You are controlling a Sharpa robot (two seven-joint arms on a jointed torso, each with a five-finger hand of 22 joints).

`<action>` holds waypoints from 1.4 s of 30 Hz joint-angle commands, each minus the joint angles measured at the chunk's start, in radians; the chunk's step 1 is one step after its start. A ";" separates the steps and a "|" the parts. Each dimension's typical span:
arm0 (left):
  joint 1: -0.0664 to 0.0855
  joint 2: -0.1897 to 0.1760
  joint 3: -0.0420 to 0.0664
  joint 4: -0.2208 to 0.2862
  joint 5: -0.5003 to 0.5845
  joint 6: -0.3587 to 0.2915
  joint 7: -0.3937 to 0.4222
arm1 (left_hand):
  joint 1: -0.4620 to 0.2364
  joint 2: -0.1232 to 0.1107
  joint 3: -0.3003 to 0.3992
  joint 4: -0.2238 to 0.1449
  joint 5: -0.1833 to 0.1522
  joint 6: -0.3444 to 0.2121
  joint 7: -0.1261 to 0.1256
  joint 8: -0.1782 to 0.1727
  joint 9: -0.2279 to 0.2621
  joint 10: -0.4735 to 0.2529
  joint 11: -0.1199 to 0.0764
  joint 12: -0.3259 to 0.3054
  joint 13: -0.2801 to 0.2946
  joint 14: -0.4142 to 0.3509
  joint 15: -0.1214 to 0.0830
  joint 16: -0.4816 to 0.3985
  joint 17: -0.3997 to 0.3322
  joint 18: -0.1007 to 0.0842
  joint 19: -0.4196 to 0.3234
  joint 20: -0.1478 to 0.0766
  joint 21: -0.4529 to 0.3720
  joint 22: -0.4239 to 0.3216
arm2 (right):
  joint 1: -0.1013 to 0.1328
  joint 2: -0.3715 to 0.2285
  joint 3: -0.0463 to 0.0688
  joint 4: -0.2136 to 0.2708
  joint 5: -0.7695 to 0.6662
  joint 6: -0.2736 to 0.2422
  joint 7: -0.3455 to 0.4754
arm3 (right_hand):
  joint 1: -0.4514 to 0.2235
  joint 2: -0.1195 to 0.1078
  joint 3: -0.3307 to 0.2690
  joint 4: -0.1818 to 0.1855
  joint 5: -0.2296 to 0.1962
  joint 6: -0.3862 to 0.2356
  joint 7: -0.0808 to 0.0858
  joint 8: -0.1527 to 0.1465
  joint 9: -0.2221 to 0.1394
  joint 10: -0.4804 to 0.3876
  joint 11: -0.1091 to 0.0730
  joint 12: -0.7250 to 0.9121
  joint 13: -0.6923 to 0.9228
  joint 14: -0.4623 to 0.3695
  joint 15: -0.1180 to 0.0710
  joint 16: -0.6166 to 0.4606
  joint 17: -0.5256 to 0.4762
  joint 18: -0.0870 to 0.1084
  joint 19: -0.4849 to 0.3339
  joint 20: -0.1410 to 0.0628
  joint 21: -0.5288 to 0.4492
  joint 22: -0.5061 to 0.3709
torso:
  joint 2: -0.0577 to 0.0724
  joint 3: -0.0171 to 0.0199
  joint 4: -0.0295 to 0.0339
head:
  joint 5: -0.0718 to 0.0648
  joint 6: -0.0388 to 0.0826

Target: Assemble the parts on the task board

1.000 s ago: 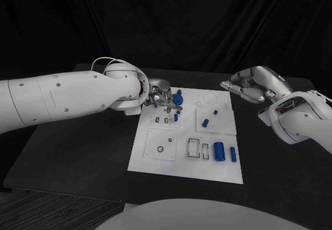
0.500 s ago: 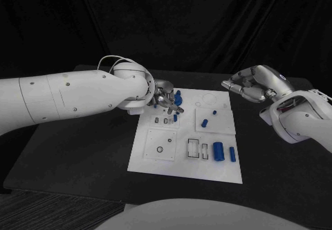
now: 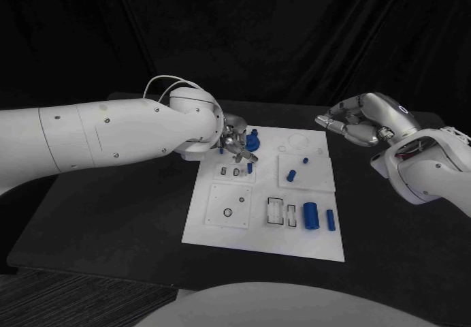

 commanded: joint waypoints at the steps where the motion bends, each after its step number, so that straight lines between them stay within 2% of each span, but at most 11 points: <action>1: 0.003 0.011 0.001 -0.006 -0.025 0.038 0.003 | -0.012 0.008 0.010 0.006 -0.012 -0.010 -0.002 -0.031 0.017 0.152 -0.017 0.026 0.258 0.107 -0.010 0.010 0.264 -0.011 -0.002 -0.009 -0.017 0.104 | 0.002 0.001 0.001 -0.001 -0.018 0.007 -0.027 | 0.025 0.002 -0.042 0.007 0.026 -0.005 -0.002 0.018 0.015 0.103 -0.001 0.017 0.265 0.087 -0.001 0.011 0.200 -0.006 -0.004 0.001 0.004 0.163 | -0.002 -0.0004 0.0012 | 0.000 0.000; 5: 0.002 0.022 0.001 -0.017 -0.026 0.037 0.017 | -0.013 0.010 0.014 0.004 -0.007 -0.007 -0.001 -0.042 0.015 0.152 -0.015 0.026 0.258 0.107 -0.008 0.010 0.264 -0.011 -0.003 -0.007 -0.019 0.103 | 0.002 0.005 0.001 -0.006 -0.018 0.010 -0.029 | 0.027 0.002 -0.042 0.007 0.029 -0.005 -0.002 0.019 0.016 0.103 -0.001 0.017 0.265 0.086 -0.001 0.010 0.199 -0.006 -0.004 0.001 0.004 0.163 | -0.002 -0.0010 0.0018 | -0.003 0.000; 8: 0.002 0.033 0.001 -0.027 -0.026 0.038 0.026 | -0.012 0.010 0.019 0.002 -0.001 -0.004 0.000 -0.054 0.014 0.152 -0.014 0.026 0.258 0.107 -0.007 0.010 0.264 -0.010 -0.004 -0.006 -0.020 0.102 | 0.002 0.007 0.001 -0.008 -0.018 0.014 -0.031 | 0.028 0.002 -0.042 0.007 0.030 -0.006 -0.002 0.019 0.016 0.103 -0.001 0.017 0.265 0.086 -0.001 0.008 0.197 -0.005 -0.005 0.001 0.001 0.162 | -0.003 -0.0002 0.0027 | -0.005 0.000; 12: 0.002 0.045 0.001 -0.039 -0.026 0.047 0.033 | -0.011 0.010 0.023 0.001 0.004 -0.003 0.002 -0.068 0.010 0.152 -0.012 0.026 0.258 0.107 -0.005 0.010 0.264 -0.010 -0.006 -0.005 -0.023 0.100 | 0.003 0.009 0.001 -0.010 -0.018 0.017 -0.032 | 0.029 0.003 -0.042 0.007 0.032 -0.006 -0.002 0.019 0.016 0.103 -0.001 0.017 0.265 0.086 -0.001 0.008 0.196 -0.005 -0.005 0.001 0.000 0.162 | -0.004 -0.0024 0.0018 | -0.004 0.000; 15: 0.002 0.056 0.001 -0.051 -0.026 0.053 0.036 | -0.013 0.010 0.025 0.002 0.006 -0.001 0.004 -0.078 0.008 0.152 -0.011 0.026 0.258 0.107 -0.004 0.010 0.264 -0.010 -0.007 -0.004 -0.024 0.100 | 0.003 0.010 0.001 -0.011 -0.018 0.019 -0.033 | 0.029 0.003 -0.042 0.007 0.032 -0.006 -0.002 0.019 0.016 0.103 -0.001 0.017 0.265 0.086 -0.001 0.008 0.196 -0.005 -0.005 0.001 0.000 0.162 | -0.005 -0.0024 0.0023 | -0.003 0.000; 19: 0.001 0.070 0.001 -0.064 -0.026 0.057 0.037 | -0.013 0.010 0.028 0.001 0.011 0.002 0.005 -0.088 0.005 0.152 -0.010 0.026 0.258 0.107 -0.003 0.010 0.264 -0.010 -0.007 -0.003 -0.024 0.100 | 0.004 0.012 0.001 -0.012 -0.018 0.021 -0.034 | 0.032 0.004 -0.042 0.007 0.035 -0.006 -0.002 0.019 0.017 0.103 -0.001 0.017 0.265 0.085 -0.001 0.007 0.196 -0.005 -0.005 0.001 -0.001 0.162 | -0.005 -0.0024 -0.0002 | -0.002 0.000; 28: 0.001 0.079 0.001 -0.075 -0.026 0.066 0.031 | -0.013 0.010 0.028 0.001 0.011 0.002 0.005 -0.089 0.005 0.152 -0.010 0.026 0.258 0.107 -0.003 0.010 0.264 -0.010 -0.007 -0.003 -0.024 0.100 | 0.005 0.012 0.001 -0.012 -0.018 0.023 -0.035 | 0.032 0.004 -0.042 0.007 0.035 -0.006 -0.002 0.019 0.017 0.103 -0.001 0.017 0.265 0.085 -0.001 0.007 0.196 -0.005 -0.005 0.001 -0.001 0.162 | -0.005 -0.0023 0.0002 | -0.008 0.000; 30: 0.000 0.086 0.001 -0.085 -0.026 0.081 0.023 | -0.017 0.011 0.031 0.002 0.006 0.010 0.005 -0.096 0.004 0.152 -0.009 0.026 0.258 0.107 -0.002 0.010 0.264 -0.009 -0.009 -0.002 -0.026 0.098 | 0.005 0.014 0.001 -0.013 -0.018 0.025 -0.034 | 0.032 0.004 -0.042 0.007 0.035 -0.006 -0.002 0.019 0.017 0.103 -0.001 0.017 0.265 0.085 -0.001 0.007 0.196 -0.005 -0.005 0.001 -0.001 0.162 | -0.005 -0.0012 -0.0010 | -0.009 0.000; 33: 0.000 0.089 0.001 -0.089 -0.026 0.085 0.019 | -0.017 0.012 0.031 0.002 0.005 0.011 0.005 -0.096 0.004 0.152 -0.009 0.026 0.258 0.107 -0.002 0.010 0.264 -0.009 -0.008 -0.001 -0.026 0.099 | 0.006 0.015 0.001 -0.014 -0.018 0.024 -0.033 | 0.032 0.004 -0.042 0.007 0.035 -0.006 -0.002 0.019 0.017 0.103 -0.001 0.017 0.265 0.085 -0.001 0.007 0.196 -0.005 -0.005 0.001 -0.001 0.162 | -0.005 -0.0018 -0.0003 | -0.012 0.000; 42: -0.002 0.095 0.001 -0.101 -0.026 0.096 0.011 | -0.013 0.010 0.042 -0.006 0.002 0.040 -0.001 -0.097 0.014 0.152 -0.012 0.026 0.258 0.107 -0.003 0.010 0.264 -0.009 -0.008 -0.001 -0.027 0.100 | 0.007 0.014 0.001 -0.012 -0.018 0.025 -0.031 | 0.032 0.004 -0.042 0.007 0.035 -0.006 -0.002 0.019 0.017 0.103 -0.001 0.017 0.265 0.085 -0.001 0.007 0.196 -0.005 -0.005 0.001 -0.001 0.162 | -0.007 -0.0009 -0.0025 | -0.011 0.000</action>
